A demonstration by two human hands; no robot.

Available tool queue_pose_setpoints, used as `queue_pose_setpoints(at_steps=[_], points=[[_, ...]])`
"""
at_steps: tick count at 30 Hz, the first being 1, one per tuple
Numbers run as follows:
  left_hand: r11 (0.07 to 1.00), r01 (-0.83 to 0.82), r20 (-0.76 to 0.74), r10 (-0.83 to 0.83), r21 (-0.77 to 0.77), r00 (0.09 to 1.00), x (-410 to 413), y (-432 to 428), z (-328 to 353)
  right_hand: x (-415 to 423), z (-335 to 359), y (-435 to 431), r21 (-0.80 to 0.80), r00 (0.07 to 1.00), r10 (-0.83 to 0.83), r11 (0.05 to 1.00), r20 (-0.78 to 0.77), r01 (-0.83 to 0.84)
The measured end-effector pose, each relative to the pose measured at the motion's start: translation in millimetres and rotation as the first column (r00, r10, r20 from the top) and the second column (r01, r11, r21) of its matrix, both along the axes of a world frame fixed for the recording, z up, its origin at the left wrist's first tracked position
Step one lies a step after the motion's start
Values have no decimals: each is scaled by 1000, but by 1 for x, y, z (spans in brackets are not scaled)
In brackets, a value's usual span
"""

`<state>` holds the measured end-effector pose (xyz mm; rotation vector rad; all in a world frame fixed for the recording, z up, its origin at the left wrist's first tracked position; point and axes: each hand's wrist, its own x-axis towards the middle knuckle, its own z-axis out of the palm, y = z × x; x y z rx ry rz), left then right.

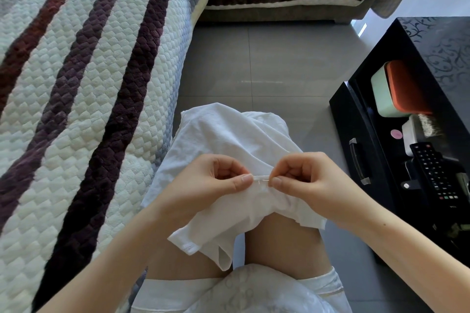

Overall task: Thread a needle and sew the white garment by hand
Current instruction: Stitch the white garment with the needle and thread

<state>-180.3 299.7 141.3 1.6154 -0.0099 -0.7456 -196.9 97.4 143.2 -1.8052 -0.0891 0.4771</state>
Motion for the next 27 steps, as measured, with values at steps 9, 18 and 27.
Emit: queue_pose_setpoints(at_steps=[9,18,27], points=[[977,-1,-176,-38,-211,984,1,0,-1,-1,0,-1,220,995,37,975,-91,-16],[978,-51,-135,24,-204,991,-3,-3,-5,-3,-6,-7,3,993,90,996,70,-91],[985,-80,36,86,-152,996,-7,-21,-2,-8,-2,2,-211,920,21,975,391,68]])
